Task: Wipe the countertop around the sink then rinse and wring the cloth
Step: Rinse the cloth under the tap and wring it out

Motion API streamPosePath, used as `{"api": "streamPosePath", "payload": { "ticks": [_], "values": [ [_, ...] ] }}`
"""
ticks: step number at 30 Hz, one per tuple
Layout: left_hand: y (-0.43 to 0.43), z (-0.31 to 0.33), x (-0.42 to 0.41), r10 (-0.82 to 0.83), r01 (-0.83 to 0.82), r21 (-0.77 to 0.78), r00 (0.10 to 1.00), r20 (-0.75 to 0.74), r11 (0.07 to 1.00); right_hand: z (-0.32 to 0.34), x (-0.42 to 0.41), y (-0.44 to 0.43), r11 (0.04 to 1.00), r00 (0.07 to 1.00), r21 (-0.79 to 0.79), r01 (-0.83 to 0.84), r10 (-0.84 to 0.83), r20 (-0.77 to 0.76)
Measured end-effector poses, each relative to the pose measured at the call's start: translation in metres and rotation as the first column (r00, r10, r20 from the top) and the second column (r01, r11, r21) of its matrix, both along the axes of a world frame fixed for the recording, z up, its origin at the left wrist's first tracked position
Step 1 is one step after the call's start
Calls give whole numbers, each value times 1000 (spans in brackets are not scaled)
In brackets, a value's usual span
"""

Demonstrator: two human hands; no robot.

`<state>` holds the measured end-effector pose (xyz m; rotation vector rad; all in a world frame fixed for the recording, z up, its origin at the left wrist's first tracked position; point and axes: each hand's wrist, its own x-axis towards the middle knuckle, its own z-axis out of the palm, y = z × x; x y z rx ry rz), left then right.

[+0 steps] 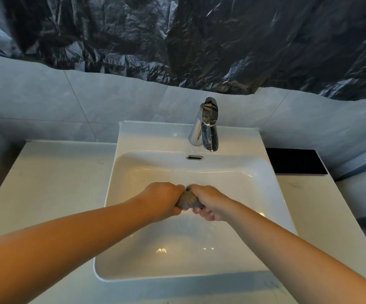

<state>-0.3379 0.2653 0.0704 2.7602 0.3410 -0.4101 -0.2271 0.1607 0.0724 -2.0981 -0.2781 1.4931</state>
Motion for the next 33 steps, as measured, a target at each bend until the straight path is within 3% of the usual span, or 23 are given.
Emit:
{"api": "streamPosePath", "payload": {
  "ticks": [2,3,5,7,9,11,13,15,18,22,25,27,29,33],
  "values": [
    [6,8,0,52,-69,-215,995,-84,974,4,-1,-10,982,971,156,-111,74,226],
    [10,16,-1,84,-140,-386,984,-159,912,6,-2,-19,951,939,246,-185,97,330],
    [17,31,-7,74,-295,-690,940,-332,661,9,-4,-42,871,845,376,-315,77,529],
    [23,43,-15,-66,-382,-831,894,-443,405,13,-6,-61,749,690,489,-447,-59,722],
    [25,46,-20,-284,-464,-874,827,-486,146,14,-8,-72,586,515,494,-642,-148,844],
    [24,46,-19,-489,-546,-833,752,-443,-86,13,-12,-72,447,409,443,-777,-175,895],
    [20,47,-16,-627,-599,-771,690,-361,-216,19,-16,-62,379,395,462,-802,-243,886],
    [15,50,-12,-698,-623,-744,645,-312,-243,26,-17,-50,339,435,538,-772,-336,836],
    [11,55,-8,-668,-622,-771,632,-393,-134,30,-16,-36,348,486,629,-695,-416,768],
    [1,66,-4,-243,-456,-822,802,-546,341,22,-8,-28,495,552,637,-592,-328,767],
    [-12,55,2,113,-440,-610,860,-498,659,6,-4,-25,643,605,582,-498,-222,764],
    [-21,39,6,216,-396,-437,888,-406,808,-7,-8,-23,752,639,508,-421,-151,754],
    [-25,21,9,237,-324,-284,924,-300,903,-17,-11,-20,852,641,388,-353,-82,763],
    [-25,-4,17,246,-265,-106,955,-166,958,-33,-7,-9,964,718,190,-187,2,696]
  ]
}}
